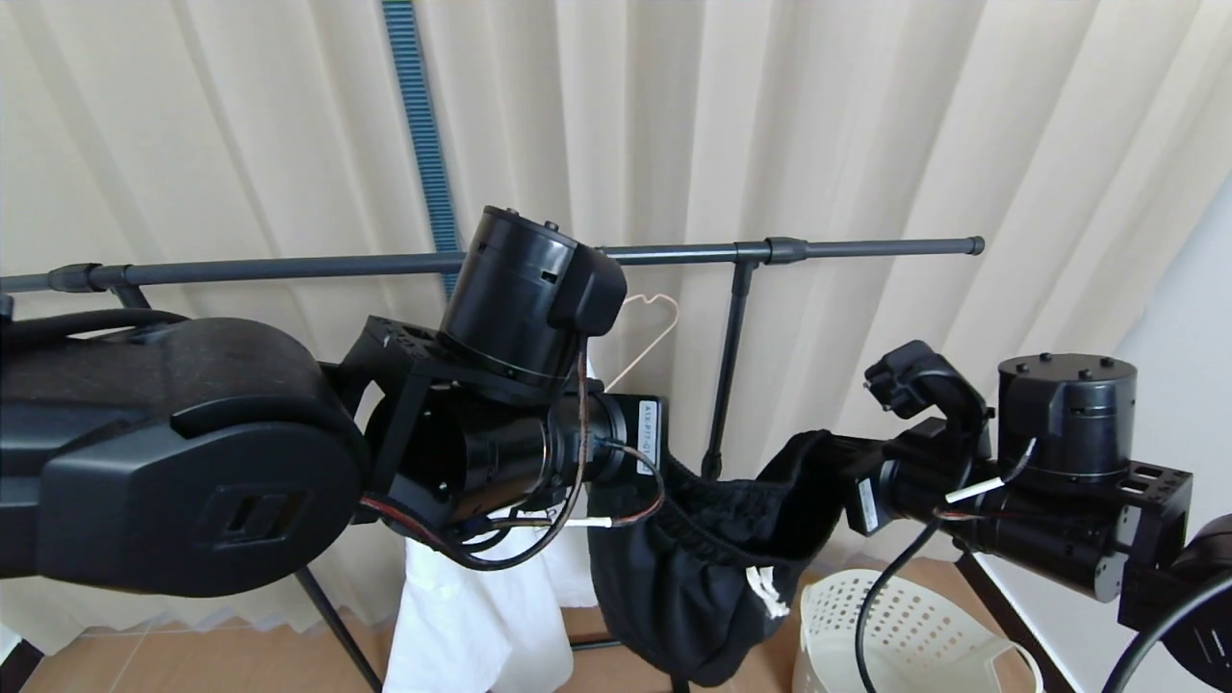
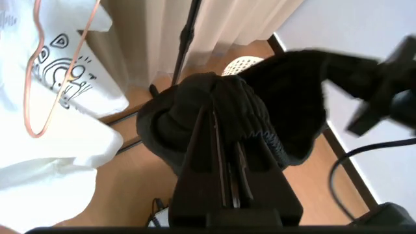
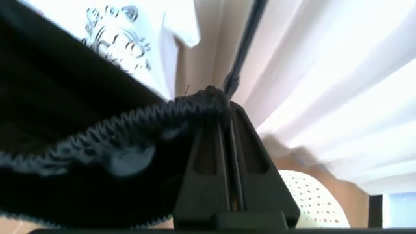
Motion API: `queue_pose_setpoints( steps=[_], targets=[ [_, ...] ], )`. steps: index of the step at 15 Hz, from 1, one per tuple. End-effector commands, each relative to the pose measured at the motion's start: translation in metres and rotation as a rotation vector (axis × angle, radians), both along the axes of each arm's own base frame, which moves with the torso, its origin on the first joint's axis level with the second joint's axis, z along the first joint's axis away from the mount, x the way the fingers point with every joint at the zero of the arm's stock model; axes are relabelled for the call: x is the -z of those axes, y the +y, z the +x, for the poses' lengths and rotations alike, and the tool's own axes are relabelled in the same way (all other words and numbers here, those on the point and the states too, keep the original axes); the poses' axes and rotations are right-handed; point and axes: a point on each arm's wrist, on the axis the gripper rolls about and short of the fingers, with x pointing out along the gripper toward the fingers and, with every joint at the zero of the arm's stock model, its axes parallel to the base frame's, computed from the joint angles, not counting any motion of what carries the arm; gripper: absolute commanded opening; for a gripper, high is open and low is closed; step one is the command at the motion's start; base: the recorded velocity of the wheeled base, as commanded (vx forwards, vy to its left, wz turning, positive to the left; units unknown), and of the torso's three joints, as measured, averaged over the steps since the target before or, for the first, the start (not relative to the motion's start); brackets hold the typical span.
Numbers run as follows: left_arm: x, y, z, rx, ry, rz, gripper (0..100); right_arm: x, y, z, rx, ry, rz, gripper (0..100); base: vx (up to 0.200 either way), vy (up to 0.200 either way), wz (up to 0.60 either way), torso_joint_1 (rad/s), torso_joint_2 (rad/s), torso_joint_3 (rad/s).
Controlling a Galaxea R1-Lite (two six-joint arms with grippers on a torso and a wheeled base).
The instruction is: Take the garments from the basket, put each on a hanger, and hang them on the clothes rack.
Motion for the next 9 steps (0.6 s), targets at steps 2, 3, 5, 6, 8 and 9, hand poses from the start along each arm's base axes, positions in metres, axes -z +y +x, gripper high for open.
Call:
queue_pose_setpoints(
  steps=[2, 3, 5, 6, 8, 9],
  targets=[
    [0.012, 0.004, -0.002, -0.004, 0.028, 0.034, 0, -0.022, -0.012, -0.003, 0.038, -0.076, 0.034, 0, 0.000, 0.000, 0.00, 0.000, 0.00, 0.000],
    [0.018, 0.006, -0.004, -0.003, 0.042, 0.052, 0, -0.026, -0.014, -0.003, 0.045, -0.090, 0.039, 0, 0.000, 0.000, 0.00, 0.000, 0.00, 0.000],
    [0.021, 0.009, -0.007, -0.002, 0.050, 0.061, 100, -0.029, -0.015, -0.004, 0.048, -0.100, 0.043, 0, 0.000, 0.000, 0.00, 0.000, 0.00, 0.000],
    [0.020, 0.012, -0.010, -0.002, 0.051, 0.062, 100, -0.030, -0.015, -0.003, 0.053, -0.102, 0.043, 0, 0.000, 0.000, 0.00, 0.000, 0.00, 0.000],
    [0.018, 0.021, -0.018, -0.001, 0.049, 0.062, 100, -0.030, -0.017, -0.003, 0.060, -0.106, 0.043, 0, 0.000, 0.000, 0.00, 0.000, 0.00, 0.000],
    [0.017, 0.027, -0.023, 0.001, 0.047, 0.063, 100, -0.030, -0.017, -0.003, 0.060, -0.106, 0.043, 0, 0.000, 0.000, 0.00, 0.000, 0.00, 0.000]
  ],
)
